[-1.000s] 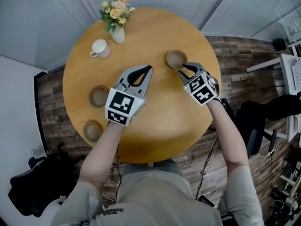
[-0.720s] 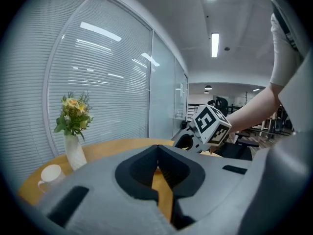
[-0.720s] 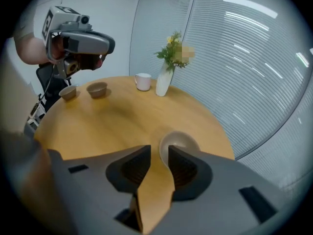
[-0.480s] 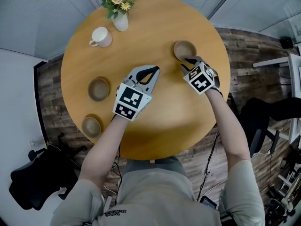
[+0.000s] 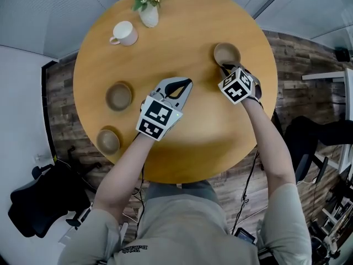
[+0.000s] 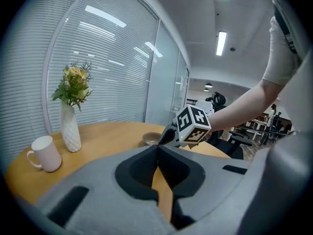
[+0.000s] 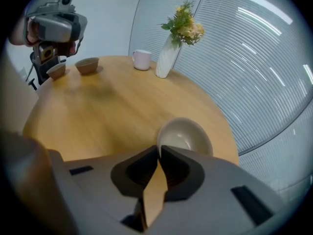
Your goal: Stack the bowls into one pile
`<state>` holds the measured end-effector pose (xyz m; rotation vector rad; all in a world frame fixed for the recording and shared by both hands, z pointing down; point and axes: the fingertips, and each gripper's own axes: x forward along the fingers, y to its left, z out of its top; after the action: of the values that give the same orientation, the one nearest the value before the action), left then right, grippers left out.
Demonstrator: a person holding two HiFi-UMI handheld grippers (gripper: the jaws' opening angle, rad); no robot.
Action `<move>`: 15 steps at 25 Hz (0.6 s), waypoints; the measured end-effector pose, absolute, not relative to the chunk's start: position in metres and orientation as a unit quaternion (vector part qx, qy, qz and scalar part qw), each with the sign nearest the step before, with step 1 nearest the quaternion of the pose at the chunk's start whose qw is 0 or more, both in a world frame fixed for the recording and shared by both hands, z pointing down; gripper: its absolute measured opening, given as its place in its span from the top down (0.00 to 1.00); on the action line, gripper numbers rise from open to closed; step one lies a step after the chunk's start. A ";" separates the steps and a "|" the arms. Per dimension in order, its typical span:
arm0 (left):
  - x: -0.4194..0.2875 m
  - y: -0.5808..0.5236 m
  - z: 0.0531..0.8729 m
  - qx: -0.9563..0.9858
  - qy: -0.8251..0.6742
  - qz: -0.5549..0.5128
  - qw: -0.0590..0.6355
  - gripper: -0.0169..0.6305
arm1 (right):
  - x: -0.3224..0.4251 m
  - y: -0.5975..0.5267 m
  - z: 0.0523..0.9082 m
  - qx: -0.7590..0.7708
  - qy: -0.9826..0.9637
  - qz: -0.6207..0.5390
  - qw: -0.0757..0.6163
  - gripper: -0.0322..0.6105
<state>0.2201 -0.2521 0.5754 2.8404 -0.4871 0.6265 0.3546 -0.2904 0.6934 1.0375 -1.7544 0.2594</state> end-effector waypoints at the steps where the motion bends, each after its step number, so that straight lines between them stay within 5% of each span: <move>1: 0.218 -0.253 0.577 0.958 -0.165 0.213 0.098 0.94 | 0.353 -0.292 0.691 0.434 -0.731 0.107 0.516 0.89; 15: 0.203 -0.256 0.546 0.960 -0.180 0.198 0.085 0.94 | 0.348 -0.295 0.617 0.474 -0.730 0.071 0.487 0.90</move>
<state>0.2027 -0.2564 0.5462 2.8629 -0.5372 0.5896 0.3484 -0.2954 0.6170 1.1522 -1.7768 0.1720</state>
